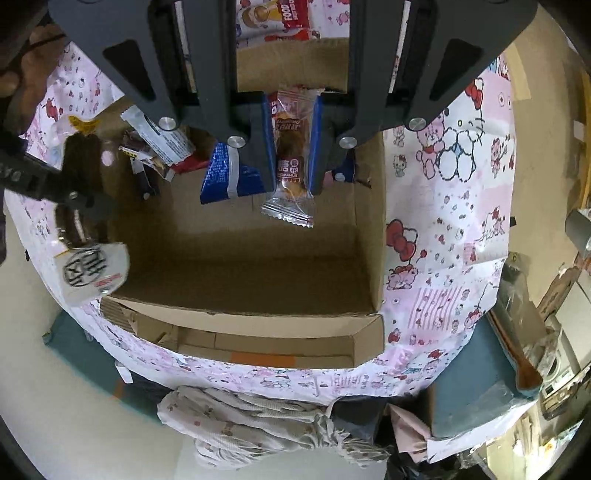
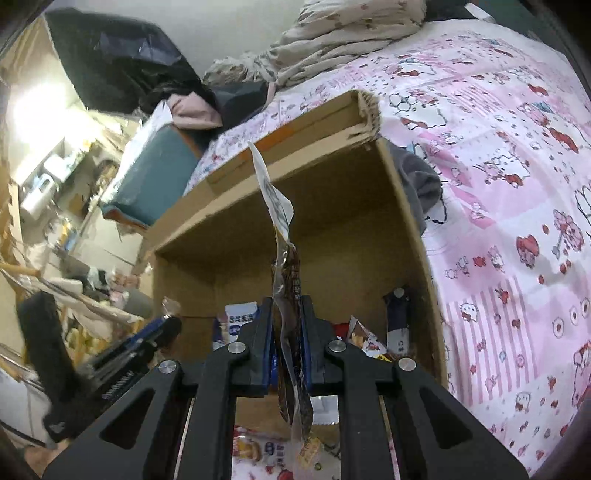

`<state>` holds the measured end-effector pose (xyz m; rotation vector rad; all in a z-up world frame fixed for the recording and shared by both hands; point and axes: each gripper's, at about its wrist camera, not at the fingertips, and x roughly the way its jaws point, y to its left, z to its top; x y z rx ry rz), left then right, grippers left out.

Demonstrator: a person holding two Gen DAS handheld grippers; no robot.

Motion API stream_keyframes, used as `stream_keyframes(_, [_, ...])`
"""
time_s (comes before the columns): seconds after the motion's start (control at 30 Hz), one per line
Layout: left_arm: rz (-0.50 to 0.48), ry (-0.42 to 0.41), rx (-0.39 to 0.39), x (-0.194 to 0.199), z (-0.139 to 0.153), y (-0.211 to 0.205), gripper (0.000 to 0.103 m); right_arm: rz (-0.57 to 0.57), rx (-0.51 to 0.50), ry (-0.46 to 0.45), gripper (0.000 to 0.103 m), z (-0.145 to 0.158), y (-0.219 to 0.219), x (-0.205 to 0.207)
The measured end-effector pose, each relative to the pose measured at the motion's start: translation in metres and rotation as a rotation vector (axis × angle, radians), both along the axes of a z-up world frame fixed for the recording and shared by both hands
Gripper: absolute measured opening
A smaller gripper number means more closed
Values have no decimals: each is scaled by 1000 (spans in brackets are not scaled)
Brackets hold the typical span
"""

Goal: Organize snacks
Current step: 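Carry both held snacks up and over the cardboard box, then open both grippers to drop the snacks into the box, then withdraw both grippers from the box back toward the remaining snacks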

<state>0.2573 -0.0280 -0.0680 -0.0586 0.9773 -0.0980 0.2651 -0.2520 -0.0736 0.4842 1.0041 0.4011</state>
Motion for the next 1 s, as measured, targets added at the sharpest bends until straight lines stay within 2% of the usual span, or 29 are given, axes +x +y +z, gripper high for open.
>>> stream_keyframes(0.07, [-24,-4,-15,0,-2,-3,14,12,-17,7,13,-4,6,3])
stream_keyframes(0.2, [-43,-10,4,-1,-6,-9,14,22,-26,19,13,-9,12,5])
stream_keyframes(0.37, [-24,7,-6,3,-10,-8,15,32,-39,11,14,-8,15,4])
stream_keyframes(0.47, [-33,19,-25,5,-13,-10,15,0,-41,-3,18,-4,11,4])
stream_keyframes(0.5, [-44,27,-29,5,-14,-10,16,-11,-41,-6,25,-1,11,4])
stream_keyframes(0.57, [-50,23,-12,3,-14,-14,27,-39,-39,-31,58,4,7,3])
stream_keyframes(0.6, [-50,15,8,2,-12,-16,47,-59,-39,-50,90,7,4,0])
stream_keyframes(0.63, [-48,8,23,0,-11,-17,72,-83,-37,-80,98,11,2,-3])
stream_keyframes(0.7, [-34,-13,24,-2,-7,-16,94,-92,-42,-115,98,17,-1,-5])
stream_keyframes(0.77, [-32,-27,5,-3,-3,-14,95,-78,-47,-105,98,17,-1,-3])
stream_keyframes(0.9, [-22,-23,21,-2,-2,-14,95,-99,-20,-70,97,11,-7,-2])
stream_keyframes(1.0, [2,2,15,-2,-4,-12,95,-104,-10,-69,97,12,-9,0])
